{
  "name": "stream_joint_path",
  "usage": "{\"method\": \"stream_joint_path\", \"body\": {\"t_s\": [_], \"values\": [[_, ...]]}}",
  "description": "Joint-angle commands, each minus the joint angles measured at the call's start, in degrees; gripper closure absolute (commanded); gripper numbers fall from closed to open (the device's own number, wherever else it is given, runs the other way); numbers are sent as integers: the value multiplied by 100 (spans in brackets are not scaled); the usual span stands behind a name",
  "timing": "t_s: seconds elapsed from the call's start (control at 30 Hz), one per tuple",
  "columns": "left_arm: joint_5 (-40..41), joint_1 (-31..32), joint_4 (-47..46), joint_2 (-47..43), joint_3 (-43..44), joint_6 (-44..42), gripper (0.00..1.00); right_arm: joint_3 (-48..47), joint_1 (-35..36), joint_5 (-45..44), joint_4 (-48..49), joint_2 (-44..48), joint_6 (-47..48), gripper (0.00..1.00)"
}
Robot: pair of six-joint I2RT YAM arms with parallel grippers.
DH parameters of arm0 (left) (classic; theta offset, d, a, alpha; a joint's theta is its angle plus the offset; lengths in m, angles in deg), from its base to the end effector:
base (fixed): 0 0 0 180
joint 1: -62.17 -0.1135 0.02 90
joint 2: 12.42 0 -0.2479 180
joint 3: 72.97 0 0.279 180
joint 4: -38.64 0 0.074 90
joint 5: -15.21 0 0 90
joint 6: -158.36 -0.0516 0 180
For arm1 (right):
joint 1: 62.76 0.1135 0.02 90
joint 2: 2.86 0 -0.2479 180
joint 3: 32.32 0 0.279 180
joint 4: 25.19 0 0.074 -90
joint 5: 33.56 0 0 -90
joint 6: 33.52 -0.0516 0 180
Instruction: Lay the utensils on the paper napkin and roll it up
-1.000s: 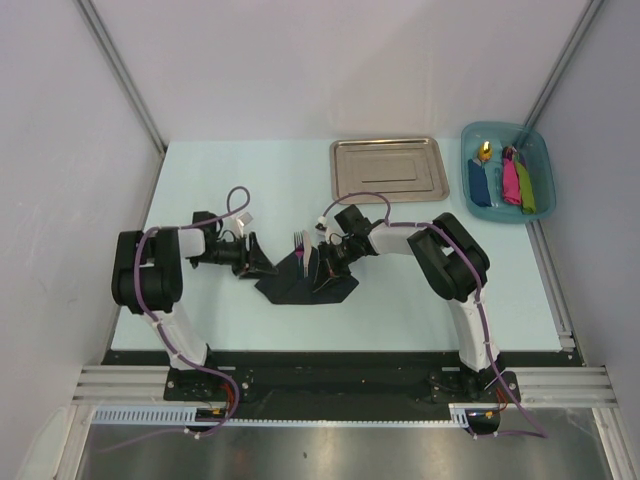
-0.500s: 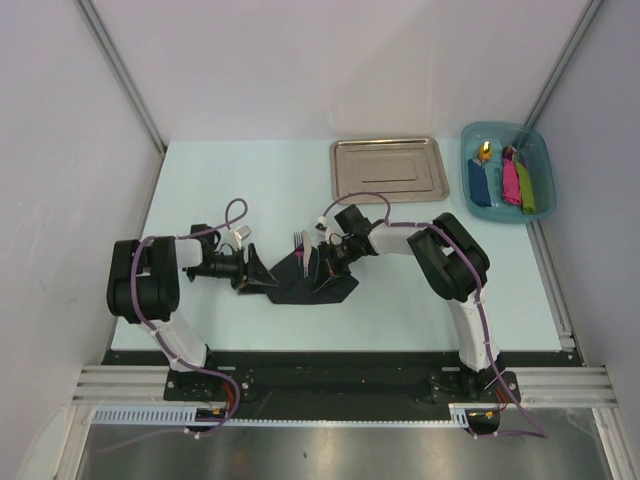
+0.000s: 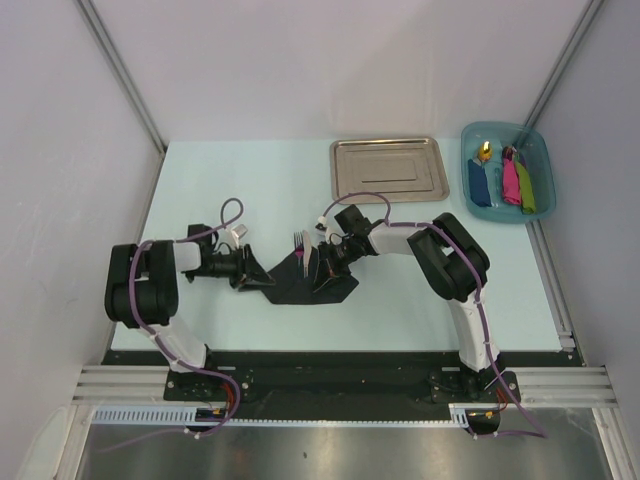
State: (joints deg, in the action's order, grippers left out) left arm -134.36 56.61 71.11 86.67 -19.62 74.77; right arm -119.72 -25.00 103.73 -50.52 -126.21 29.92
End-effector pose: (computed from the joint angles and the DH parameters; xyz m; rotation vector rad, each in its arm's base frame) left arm 0.2774 -0.0177 0.0605 -0.1171 2.5757 -1.4751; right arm 0.3203 0.2961 0.0612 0.5777 -2.7191 -1.4004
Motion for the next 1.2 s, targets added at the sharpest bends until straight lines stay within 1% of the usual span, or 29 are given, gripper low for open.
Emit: {"method": "stream_joint_path", "body": {"t_s": [0.0, 0.03, 0.13, 0.27, 0.43, 0.5, 0.53, 0.73, 0.93, 1.03, 1.17], "values": [[200, -33, -239, -452, 82, 0, 64, -78, -5, -405, 122, -137, 20, 91], [192, -24, -195, -461, 117, -35, 70, -96, -5, -405, 139, -137, 20, 91], [139, 38, 51, -382, 179, -140, 82, -122, 12, -378, 148, -145, 2, 91], [42, 160, 34, -346, 205, -53, 89, -175, 4, -352, 139, -137, -24, 91], [-55, 494, -220, -434, 223, 245, 91, -210, 30, -352, 113, -128, -42, 91], [-28, 512, -326, -434, 223, 465, 91, -227, 39, -334, 69, -119, -24, 90], [-28, 669, -440, -408, 223, 614, 90, -228, 39, -326, 69, -110, -24, 90], [7, 829, -809, -346, 179, 1045, 89, -263, 47, -317, 69, -75, -50, 90], [68, 899, -907, -346, 135, 1186, 89, -263, 83, -176, 157, -23, -138, 90], [156, 899, -872, -329, 135, 1187, 89, -210, 118, 43, 420, 39, -305, 89], [200, 882, -872, -329, 117, 1230, 89, -227, 205, 88, 526, 48, -349, 89]]}}
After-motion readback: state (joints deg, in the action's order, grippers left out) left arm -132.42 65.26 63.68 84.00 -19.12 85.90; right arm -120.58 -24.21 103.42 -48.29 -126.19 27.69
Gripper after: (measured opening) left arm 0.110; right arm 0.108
